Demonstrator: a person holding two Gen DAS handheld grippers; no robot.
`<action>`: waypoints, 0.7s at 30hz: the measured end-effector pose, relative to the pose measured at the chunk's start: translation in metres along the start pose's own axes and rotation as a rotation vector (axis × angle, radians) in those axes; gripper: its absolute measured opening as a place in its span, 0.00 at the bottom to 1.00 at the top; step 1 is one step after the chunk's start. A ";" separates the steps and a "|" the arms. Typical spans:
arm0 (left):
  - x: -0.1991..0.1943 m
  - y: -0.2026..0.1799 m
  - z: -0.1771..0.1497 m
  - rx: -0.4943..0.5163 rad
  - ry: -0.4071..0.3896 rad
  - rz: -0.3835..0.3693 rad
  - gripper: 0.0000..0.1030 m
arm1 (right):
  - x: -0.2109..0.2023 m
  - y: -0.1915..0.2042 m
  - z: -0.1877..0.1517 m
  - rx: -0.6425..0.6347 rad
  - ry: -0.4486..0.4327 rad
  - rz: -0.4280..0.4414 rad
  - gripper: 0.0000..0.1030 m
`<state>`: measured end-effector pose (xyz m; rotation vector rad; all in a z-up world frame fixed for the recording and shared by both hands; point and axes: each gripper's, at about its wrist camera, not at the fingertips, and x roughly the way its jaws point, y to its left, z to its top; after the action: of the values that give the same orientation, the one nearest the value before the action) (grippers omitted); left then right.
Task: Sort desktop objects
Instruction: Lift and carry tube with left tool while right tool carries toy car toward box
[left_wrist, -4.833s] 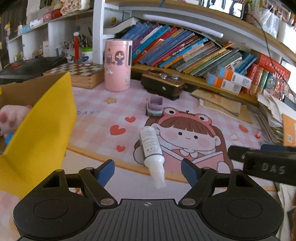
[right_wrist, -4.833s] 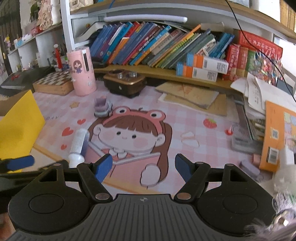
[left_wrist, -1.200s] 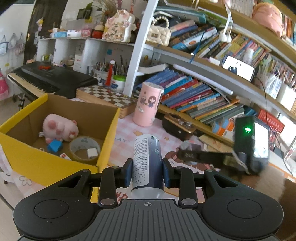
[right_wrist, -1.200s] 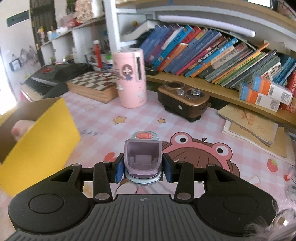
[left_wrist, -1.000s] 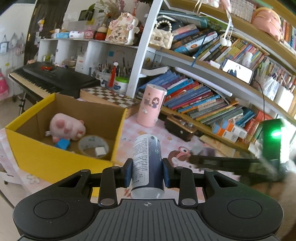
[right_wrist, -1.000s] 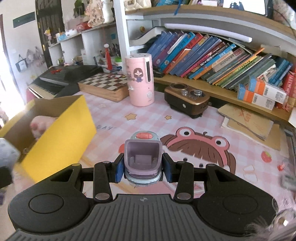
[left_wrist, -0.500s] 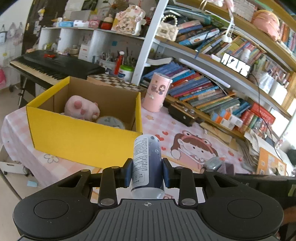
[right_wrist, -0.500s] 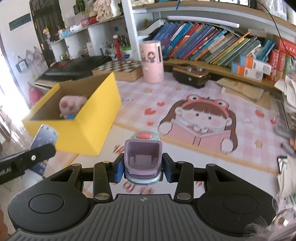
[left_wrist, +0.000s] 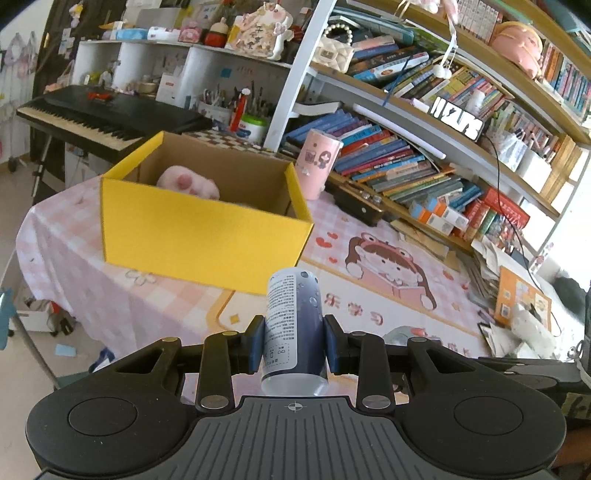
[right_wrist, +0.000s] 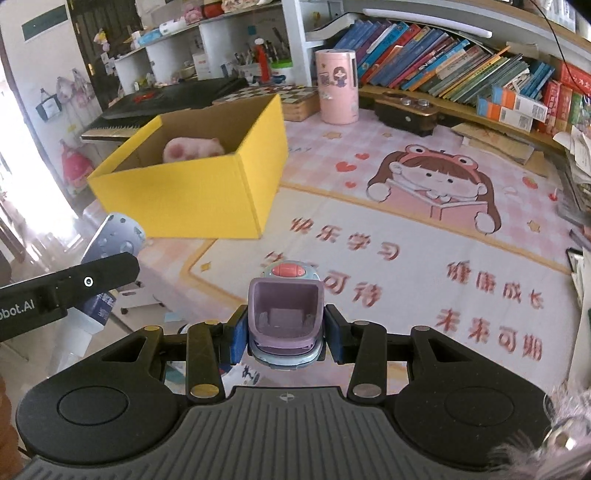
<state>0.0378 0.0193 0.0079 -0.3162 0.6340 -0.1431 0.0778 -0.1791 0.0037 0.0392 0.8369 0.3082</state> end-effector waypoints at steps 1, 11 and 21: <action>-0.003 0.004 -0.002 -0.001 0.003 -0.001 0.30 | -0.001 0.005 -0.003 0.001 0.002 0.000 0.38; -0.033 0.037 -0.018 -0.034 0.022 0.008 0.30 | -0.008 0.049 -0.029 -0.002 0.024 0.031 0.38; -0.057 0.062 -0.023 -0.068 -0.002 0.032 0.30 | -0.009 0.084 -0.035 -0.048 0.028 0.063 0.38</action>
<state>-0.0194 0.0849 0.0012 -0.3714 0.6424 -0.0902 0.0253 -0.1045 -0.0004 0.0162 0.8569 0.3887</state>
